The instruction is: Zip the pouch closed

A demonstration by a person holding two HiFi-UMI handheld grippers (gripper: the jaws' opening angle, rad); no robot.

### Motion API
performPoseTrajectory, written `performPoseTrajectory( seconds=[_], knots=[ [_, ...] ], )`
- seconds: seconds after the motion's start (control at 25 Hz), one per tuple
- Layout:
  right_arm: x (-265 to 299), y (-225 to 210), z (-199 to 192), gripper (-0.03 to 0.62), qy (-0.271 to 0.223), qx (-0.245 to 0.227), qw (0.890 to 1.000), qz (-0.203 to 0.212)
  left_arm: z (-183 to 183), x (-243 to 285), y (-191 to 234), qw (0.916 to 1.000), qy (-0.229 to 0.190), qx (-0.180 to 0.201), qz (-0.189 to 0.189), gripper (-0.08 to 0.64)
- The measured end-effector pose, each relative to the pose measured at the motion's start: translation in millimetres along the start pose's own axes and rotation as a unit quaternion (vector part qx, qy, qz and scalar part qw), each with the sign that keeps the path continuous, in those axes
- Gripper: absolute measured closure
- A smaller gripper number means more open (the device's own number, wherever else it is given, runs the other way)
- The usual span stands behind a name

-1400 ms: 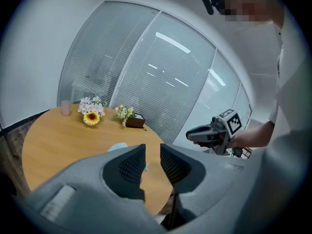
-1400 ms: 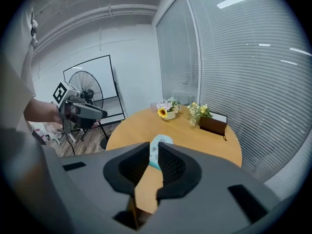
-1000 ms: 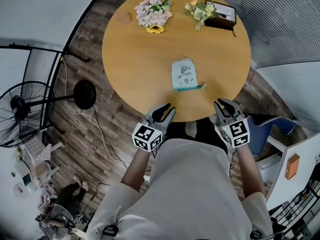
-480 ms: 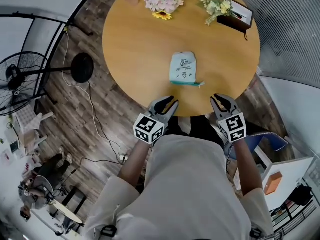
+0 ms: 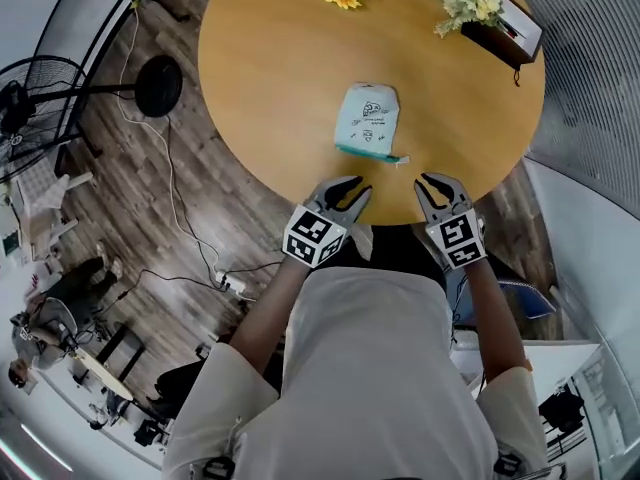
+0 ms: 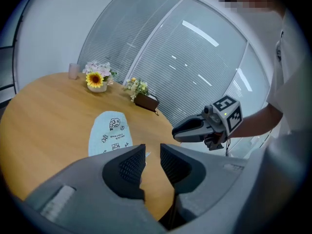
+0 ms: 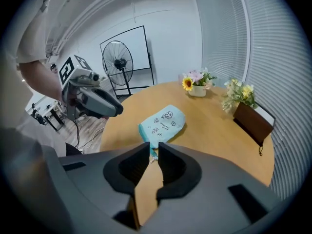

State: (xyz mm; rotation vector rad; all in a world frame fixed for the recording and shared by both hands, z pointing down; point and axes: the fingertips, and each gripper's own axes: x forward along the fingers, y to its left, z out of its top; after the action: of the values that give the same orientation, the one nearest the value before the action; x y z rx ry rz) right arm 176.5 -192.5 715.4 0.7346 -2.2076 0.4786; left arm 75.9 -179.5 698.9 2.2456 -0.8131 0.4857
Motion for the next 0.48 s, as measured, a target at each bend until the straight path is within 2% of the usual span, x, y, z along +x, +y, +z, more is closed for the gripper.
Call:
performPoseTrajectory(
  seconds=[0.28,0.48],
  knots=[
    [35,-12,-21,0.537,0.021,-0.022,0.999,0.044,-35,42,8,0.9993,0.019,-0.025,0.018,0.465],
    [54,-18,-35,0.526,0.037,-0.069,0.994,0.076,-54,73,9,0.9982,0.026,-0.047,0.029,0.465]
  ],
)
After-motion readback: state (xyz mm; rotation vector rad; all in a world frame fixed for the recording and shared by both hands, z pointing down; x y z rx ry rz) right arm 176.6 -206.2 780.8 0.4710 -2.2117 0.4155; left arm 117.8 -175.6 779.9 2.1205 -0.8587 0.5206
